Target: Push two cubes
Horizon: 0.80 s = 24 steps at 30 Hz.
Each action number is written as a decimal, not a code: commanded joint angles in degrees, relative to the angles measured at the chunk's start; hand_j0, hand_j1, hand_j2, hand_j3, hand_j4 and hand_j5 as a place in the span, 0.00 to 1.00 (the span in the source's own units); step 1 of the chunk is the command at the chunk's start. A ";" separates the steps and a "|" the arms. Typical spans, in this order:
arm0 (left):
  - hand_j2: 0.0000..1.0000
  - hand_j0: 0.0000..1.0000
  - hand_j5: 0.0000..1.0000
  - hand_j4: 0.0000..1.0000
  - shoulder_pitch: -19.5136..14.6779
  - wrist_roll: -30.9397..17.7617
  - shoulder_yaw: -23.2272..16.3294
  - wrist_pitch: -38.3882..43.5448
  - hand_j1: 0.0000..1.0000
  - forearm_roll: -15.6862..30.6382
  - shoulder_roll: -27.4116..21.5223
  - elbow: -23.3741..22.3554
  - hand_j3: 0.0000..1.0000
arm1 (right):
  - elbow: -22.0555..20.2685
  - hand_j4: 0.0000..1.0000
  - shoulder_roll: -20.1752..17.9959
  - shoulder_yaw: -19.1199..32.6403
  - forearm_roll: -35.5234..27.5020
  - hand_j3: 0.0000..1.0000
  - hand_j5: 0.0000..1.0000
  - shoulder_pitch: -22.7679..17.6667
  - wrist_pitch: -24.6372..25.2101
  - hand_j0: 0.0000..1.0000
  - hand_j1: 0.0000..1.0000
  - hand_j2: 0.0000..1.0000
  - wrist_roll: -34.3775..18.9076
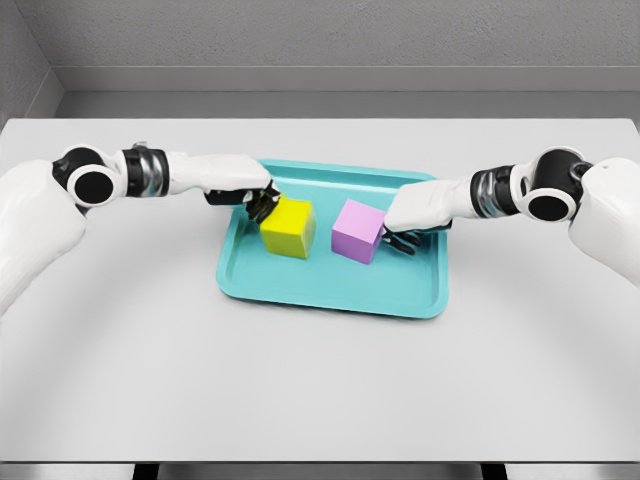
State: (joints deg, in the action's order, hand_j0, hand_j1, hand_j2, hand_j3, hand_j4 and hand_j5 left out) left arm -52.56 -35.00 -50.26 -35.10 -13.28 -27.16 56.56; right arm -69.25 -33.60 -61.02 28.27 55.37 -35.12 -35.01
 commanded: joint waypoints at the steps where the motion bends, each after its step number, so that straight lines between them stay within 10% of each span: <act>1: 0.15 0.15 0.15 0.15 0.09 0.00 0.33 0.10 0.15 0.54 -1.93 -2.16 0.15 | 0.87 0.14 -0.06 0.03 -0.14 0.14 0.14 0.00 0.12 0.14 0.14 0.14 0.01; 24: 0.15 0.15 0.15 0.15 0.09 0.00 -0.37 0.10 0.15 -4.30 2.72 -3.21 0.15 | 2.54 0.16 3.46 0.20 0.03 0.16 0.16 1.32 0.12 0.16 0.16 0.16 0.01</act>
State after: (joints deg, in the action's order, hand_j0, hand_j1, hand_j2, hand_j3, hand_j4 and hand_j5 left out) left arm -52.56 -34.99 -50.62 -35.06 -17.98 -24.71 53.32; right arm -66.84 -30.46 -60.70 28.27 56.78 -34.96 -35.05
